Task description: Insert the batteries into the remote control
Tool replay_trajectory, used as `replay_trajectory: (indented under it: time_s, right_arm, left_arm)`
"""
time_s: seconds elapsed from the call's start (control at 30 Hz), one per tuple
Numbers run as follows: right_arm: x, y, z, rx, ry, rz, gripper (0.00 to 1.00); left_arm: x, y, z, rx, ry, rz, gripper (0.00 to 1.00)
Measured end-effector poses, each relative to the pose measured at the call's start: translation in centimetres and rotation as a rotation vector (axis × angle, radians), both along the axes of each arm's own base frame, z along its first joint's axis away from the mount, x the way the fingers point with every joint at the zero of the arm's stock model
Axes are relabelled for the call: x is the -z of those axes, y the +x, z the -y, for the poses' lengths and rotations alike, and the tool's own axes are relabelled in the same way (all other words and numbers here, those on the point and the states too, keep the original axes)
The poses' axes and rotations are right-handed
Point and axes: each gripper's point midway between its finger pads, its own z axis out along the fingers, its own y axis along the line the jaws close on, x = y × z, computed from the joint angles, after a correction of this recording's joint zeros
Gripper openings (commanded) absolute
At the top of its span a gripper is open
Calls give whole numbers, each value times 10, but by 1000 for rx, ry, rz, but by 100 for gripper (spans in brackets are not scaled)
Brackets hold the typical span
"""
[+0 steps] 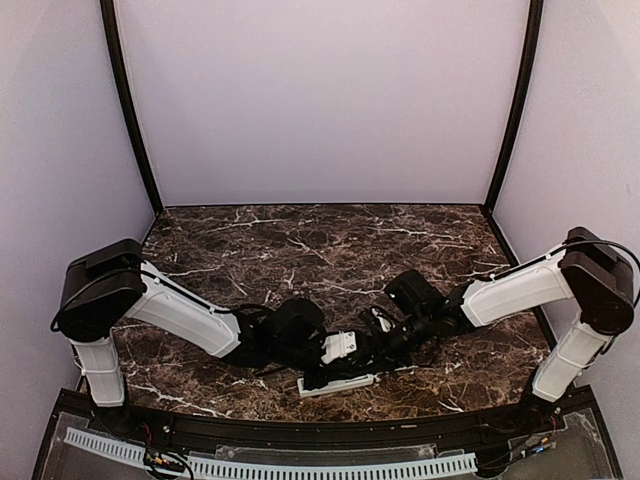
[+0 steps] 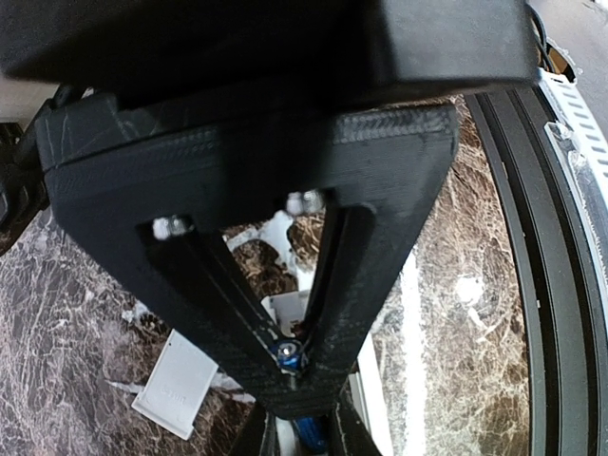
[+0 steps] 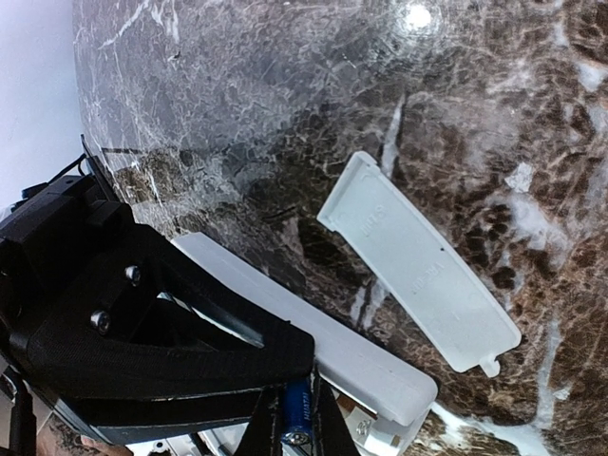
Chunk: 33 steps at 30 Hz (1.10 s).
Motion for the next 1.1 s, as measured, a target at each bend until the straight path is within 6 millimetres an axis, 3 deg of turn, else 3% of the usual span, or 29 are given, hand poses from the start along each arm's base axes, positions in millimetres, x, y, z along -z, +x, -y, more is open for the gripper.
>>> replay_trajectory:
  time_s: [0.1, 0.3, 0.5, 0.73, 0.87, 1.1]
  right_arm:
    - [0, 0, 0, 0, 0, 0, 1]
    - [-1, 0, 1, -2, -14, 1, 13]
    - [-4, 1, 5, -3, -56, 18, 19]
    - [-7, 1, 17, 5, -98, 30, 19]
    - [-11, 2, 17, 4, -92, 39, 14]
    - [-11, 3, 17, 9, -94, 36, 16]
  left_arm:
    - [0, 0, 0, -3, 3, 1, 0]
    - [0, 0, -1, -11, 13, 10, 0]
    - [-2, -2, -3, -12, 20, 15, 0]
    - [1, -14, -3, 19, 33, 2, 0]
    - [1, -14, -2, 21, 33, 1, 0]
    - [0, -14, -2, 20, 33, 0, 0]
